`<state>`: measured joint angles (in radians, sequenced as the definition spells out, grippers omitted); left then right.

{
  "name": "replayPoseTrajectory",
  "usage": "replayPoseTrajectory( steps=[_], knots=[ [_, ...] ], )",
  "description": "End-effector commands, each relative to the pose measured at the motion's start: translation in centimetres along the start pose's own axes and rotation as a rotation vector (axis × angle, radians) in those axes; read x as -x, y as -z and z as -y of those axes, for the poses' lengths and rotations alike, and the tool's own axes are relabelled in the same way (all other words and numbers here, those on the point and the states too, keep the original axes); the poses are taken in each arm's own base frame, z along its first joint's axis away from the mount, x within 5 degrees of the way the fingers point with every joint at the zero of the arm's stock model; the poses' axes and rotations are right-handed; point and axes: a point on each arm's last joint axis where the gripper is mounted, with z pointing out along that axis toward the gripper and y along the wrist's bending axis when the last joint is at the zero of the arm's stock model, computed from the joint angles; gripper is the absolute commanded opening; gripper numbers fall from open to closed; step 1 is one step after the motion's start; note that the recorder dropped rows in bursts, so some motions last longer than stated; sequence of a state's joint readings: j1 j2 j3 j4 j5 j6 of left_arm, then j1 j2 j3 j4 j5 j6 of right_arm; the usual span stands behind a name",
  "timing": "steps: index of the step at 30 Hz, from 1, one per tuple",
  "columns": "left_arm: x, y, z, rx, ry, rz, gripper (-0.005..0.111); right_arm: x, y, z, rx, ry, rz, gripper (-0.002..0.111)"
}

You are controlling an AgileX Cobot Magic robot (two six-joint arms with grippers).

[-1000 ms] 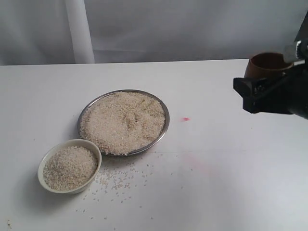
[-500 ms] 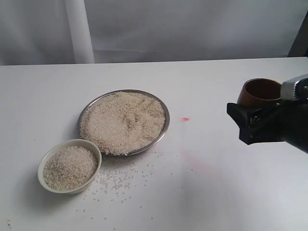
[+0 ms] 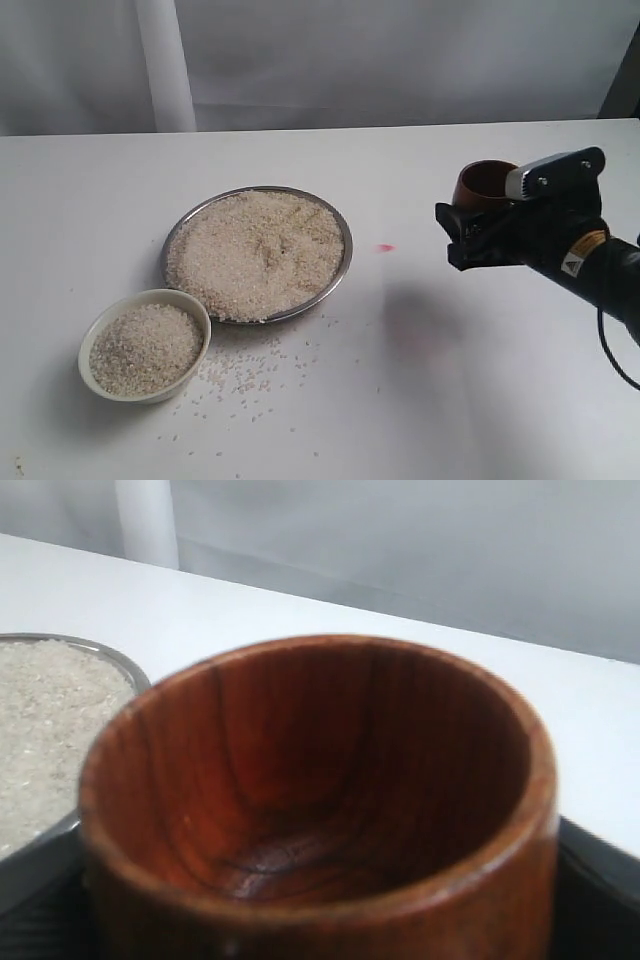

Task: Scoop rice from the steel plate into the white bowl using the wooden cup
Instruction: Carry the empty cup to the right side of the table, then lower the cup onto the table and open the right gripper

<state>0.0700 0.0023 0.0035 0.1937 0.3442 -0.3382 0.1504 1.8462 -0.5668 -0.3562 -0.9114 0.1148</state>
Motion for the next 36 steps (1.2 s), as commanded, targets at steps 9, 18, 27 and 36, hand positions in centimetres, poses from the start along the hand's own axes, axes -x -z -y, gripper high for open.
replayPoseTrajectory(
  steps=[9, 18, 27, 36],
  knots=[
    [0.2, 0.1, 0.0, -0.002, -0.001, 0.012, 0.000, -2.7, -4.8, 1.0, 0.013, -0.005, -0.025, 0.000],
    [0.2, 0.1, 0.0, -0.002, -0.001, 0.012, 0.000, -4.8, -5.2, -0.4, 0.045, 0.000, -0.155, 0.000],
    [0.2, 0.1, 0.0, -0.002, -0.001, 0.012, 0.000, -5.3, -5.1, -0.3, 0.039, 0.002, -0.217, 0.000],
    [0.2, 0.1, 0.0, -0.002, -0.001, 0.012, 0.000, -5.3, -5.1, -0.3, 0.039, 0.002, -0.212, 0.038]
  ],
)
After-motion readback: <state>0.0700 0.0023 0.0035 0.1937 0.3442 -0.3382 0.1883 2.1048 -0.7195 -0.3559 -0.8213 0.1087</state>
